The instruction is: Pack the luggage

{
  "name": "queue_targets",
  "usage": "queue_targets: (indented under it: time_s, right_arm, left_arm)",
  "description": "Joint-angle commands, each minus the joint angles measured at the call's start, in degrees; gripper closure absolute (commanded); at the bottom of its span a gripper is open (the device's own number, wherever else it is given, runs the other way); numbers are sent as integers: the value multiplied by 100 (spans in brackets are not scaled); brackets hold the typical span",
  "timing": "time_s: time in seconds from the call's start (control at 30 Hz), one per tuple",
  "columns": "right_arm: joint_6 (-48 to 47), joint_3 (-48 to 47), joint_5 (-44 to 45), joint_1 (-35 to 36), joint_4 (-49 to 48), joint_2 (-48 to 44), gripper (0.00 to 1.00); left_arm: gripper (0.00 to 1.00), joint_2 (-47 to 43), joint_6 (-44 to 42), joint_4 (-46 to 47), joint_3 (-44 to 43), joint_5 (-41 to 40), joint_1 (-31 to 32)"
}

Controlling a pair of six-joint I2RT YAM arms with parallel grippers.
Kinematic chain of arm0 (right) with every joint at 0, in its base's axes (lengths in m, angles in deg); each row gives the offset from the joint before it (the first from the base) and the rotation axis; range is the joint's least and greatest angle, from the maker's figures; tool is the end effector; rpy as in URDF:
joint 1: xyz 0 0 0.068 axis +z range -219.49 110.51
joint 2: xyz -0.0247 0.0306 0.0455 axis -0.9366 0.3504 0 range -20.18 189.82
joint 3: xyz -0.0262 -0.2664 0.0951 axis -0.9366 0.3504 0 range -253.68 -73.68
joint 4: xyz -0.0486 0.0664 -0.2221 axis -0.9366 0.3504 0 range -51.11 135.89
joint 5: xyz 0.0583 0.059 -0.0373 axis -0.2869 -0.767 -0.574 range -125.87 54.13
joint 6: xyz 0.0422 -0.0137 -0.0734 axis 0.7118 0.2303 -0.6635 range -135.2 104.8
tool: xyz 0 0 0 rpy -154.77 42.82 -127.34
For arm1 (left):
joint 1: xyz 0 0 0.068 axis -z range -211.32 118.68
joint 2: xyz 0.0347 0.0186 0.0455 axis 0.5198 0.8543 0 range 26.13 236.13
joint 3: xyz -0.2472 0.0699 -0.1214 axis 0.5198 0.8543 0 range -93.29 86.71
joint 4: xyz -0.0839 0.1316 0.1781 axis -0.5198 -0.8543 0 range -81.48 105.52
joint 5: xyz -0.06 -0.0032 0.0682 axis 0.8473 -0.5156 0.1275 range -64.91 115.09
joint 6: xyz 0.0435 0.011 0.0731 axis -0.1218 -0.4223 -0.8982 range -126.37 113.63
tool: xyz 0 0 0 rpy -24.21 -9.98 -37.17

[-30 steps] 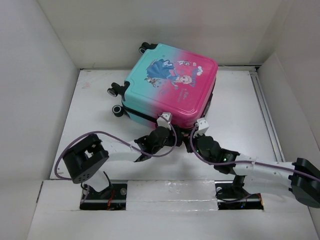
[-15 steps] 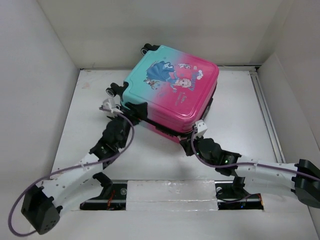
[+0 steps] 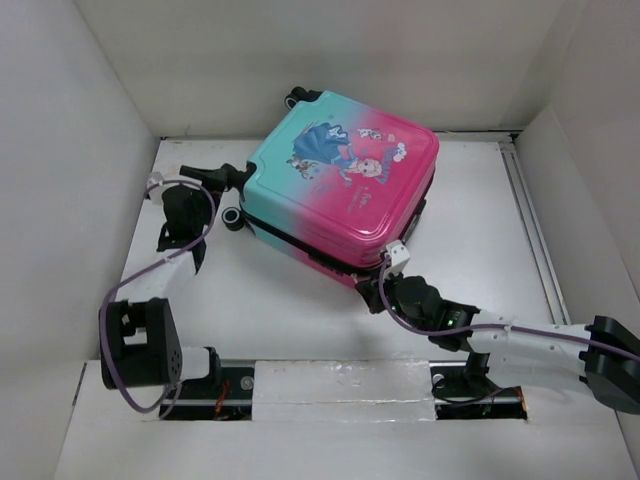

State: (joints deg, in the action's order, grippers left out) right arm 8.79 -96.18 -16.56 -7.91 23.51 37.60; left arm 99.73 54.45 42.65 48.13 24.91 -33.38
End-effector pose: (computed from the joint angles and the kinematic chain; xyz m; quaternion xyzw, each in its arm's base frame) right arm 0.1281 0.1840 0.2200 -0.1689 0.7951 0.2837 0.5088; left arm 0.3035 0.0111 0.2812 -0.3942 0.6428 -0.3212 0.5729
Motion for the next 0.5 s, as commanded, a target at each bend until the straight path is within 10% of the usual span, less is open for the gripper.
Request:
queue_targets:
  time_s: [0.0,0.37,0.47]
  right_arm:
    - [9,-88,-630,135,-457,-21,100]
    - [9,-167,-630,135,-457,-21,100]
    - [-43,-290,-630,135,-457,93,100]
  left_arm:
    - [0,460,176,714,-761,1177,-118]
    - [0,1648,229,1145,-1459,1671,22]
    - [25,1753,290,1671,-1301,1671,92]
